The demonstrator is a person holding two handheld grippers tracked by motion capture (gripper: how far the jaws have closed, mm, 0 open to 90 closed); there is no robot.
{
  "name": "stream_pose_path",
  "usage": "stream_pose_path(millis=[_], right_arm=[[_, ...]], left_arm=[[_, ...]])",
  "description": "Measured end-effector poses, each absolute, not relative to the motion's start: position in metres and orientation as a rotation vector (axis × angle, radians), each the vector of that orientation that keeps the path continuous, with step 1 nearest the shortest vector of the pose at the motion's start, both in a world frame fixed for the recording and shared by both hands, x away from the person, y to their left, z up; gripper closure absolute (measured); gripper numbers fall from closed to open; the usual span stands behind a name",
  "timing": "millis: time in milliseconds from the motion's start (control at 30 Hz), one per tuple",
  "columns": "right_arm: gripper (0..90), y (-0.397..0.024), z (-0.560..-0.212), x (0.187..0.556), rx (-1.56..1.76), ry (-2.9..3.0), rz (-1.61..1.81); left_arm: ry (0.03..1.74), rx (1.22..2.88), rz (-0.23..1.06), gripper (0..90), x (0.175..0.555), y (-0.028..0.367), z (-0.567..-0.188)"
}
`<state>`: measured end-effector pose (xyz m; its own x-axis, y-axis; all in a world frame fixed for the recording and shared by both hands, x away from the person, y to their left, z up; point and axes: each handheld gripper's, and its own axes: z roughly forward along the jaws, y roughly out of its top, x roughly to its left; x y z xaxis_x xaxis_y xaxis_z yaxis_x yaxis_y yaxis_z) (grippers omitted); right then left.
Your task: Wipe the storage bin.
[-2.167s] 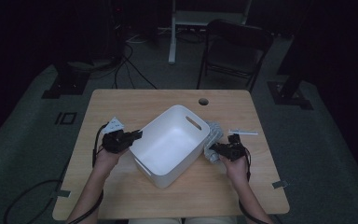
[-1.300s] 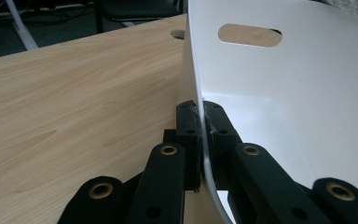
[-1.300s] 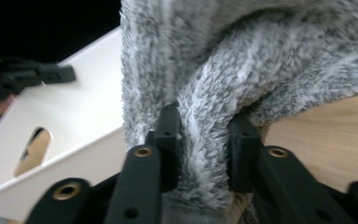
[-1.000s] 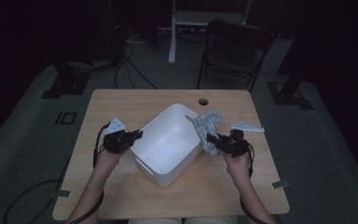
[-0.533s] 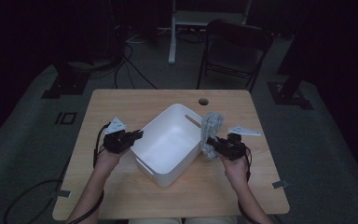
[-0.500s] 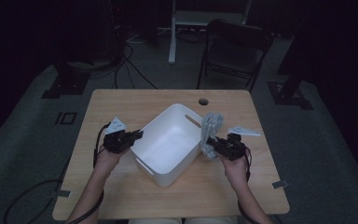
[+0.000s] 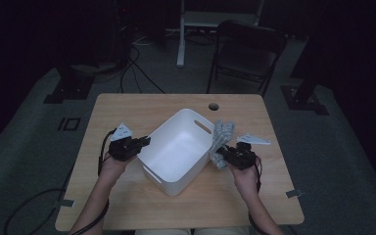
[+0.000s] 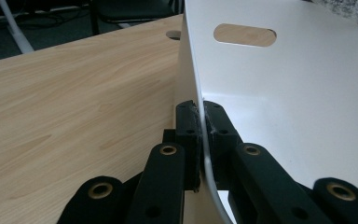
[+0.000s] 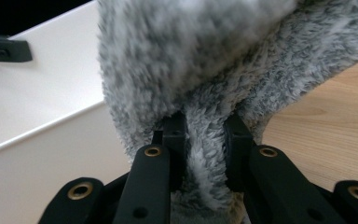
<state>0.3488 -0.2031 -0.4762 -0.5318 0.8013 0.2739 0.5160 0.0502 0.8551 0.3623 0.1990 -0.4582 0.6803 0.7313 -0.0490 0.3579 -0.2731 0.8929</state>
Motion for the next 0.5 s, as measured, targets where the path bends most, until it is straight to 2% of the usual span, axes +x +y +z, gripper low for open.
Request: stream_pose_path(millis=[167,500], right_arm=[[76.3,-0.200,-0.482,0.351,1.350,2.077,1.434],[76.0,-0.192,-0.519,0.366,1.453,2.169,1.311]], left_arm=[[0.850,1.883,0.463,86.1,0.362,0.199,-0.458],[0.841,1.890,0.479,85.4,0.363,0.197,-0.458]])
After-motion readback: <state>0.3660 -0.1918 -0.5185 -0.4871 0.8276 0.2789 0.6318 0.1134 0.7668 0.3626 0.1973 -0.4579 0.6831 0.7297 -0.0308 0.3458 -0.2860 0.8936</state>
